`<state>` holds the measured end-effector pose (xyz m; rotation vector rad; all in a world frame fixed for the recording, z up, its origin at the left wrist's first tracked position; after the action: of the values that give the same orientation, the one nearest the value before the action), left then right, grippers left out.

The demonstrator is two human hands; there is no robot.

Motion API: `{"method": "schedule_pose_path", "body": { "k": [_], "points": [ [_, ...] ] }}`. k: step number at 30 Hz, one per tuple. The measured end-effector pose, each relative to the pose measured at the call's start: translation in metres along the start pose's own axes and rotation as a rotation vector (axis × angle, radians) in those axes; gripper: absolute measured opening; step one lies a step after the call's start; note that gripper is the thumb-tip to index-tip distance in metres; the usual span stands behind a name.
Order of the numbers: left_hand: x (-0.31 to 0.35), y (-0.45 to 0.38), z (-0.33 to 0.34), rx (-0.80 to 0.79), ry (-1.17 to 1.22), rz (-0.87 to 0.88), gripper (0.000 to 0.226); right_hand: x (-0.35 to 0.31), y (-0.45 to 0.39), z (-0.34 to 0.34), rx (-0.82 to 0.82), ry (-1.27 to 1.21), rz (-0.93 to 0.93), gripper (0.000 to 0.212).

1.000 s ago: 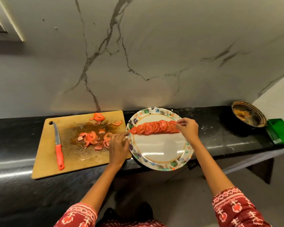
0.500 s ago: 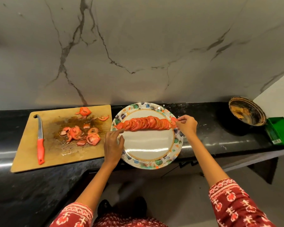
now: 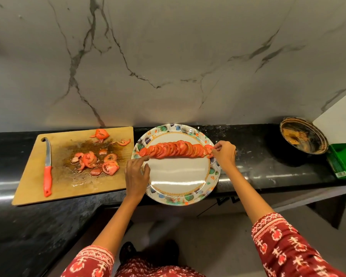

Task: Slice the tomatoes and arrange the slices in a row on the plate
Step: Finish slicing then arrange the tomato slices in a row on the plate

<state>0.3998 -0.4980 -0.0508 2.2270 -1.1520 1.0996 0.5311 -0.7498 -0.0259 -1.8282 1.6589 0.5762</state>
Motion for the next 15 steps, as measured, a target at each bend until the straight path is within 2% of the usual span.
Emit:
{"method": "schedule_pose_path", "body": {
  "k": [8,15],
  "points": [
    [-0.001,0.001,-0.001,-0.003,0.001,0.004,0.028,0.001,0.001,0.008,-0.024,0.044,-0.017,0.01],
    [-0.012,-0.002,-0.012,0.019,0.01,-0.003,0.028,-0.009,0.002,0.005,0.071,0.016,-0.077,0.012]
  ]
}}
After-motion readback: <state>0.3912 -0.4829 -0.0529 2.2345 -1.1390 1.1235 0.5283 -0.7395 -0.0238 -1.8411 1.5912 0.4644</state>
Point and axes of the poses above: each hand's wrist, its own y-axis away from the middle knuckle, its own z-axis out of the palm, x = y × z, the point moved 1 cm from there along -y, towards the middle knuckle, and after that the axes turned 15 degrees about -z, right-handed, at the moved point
